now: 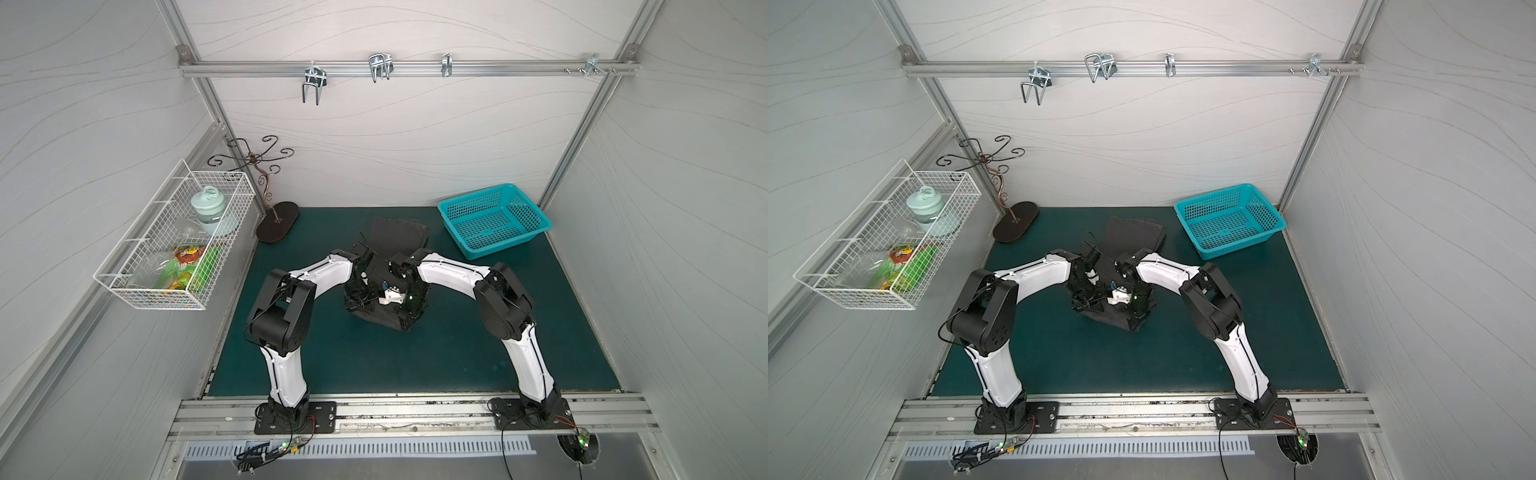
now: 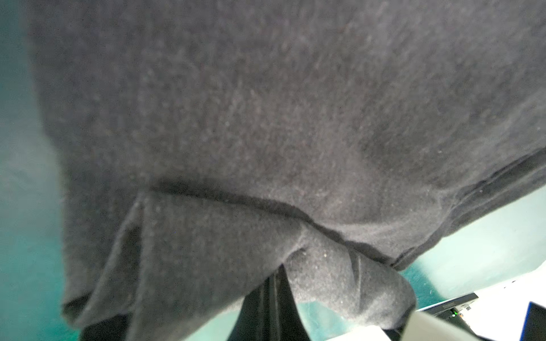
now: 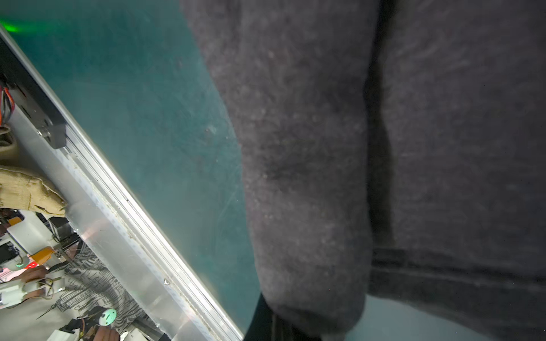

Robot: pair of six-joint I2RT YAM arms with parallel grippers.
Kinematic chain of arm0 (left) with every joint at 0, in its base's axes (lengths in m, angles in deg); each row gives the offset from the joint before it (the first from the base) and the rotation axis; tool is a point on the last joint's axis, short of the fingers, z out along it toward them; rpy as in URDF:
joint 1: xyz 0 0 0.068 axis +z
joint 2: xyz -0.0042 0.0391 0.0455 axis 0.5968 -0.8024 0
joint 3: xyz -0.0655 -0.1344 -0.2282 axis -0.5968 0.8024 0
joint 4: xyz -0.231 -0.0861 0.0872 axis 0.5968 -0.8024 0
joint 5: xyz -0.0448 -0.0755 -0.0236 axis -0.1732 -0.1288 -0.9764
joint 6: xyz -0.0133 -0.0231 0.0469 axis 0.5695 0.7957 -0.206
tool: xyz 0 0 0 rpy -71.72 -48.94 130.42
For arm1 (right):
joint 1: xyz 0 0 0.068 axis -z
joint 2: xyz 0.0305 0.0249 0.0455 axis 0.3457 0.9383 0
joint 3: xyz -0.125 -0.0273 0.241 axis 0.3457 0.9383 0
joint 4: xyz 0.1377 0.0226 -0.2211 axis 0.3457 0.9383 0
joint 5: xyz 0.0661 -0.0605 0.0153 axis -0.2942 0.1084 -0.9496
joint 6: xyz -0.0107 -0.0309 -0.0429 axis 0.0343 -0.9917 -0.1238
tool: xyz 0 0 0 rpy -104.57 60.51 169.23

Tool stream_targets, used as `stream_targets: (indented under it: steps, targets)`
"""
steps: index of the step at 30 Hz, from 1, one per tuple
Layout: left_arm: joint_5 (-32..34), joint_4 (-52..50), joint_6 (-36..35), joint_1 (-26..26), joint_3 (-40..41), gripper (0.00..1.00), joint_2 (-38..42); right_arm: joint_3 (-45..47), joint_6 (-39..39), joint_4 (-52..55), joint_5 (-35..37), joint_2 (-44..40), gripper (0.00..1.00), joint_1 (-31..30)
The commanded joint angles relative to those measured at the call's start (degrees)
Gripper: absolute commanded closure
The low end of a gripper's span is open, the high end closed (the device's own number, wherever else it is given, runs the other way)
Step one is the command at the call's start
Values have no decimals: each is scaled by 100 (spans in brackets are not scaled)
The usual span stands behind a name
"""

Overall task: Roll up the long pants
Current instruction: Roll the long pant at the center of the board.

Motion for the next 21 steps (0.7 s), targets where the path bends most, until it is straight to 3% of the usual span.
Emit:
stream_targets:
  steps: [1, 13, 21]
  targets:
    - [-123, -78, -167, -55, 131, 100, 110, -281, -42, -227, 103, 211, 100, 202]
    - [-106, -303, -343, -55, 261, 100, 131, -767, 10, -188, 75, 816, 100, 667]
    - [592, -811, -117, -55, 58, 100, 444, -730, 108, -290, 95, 1097, 100, 683]
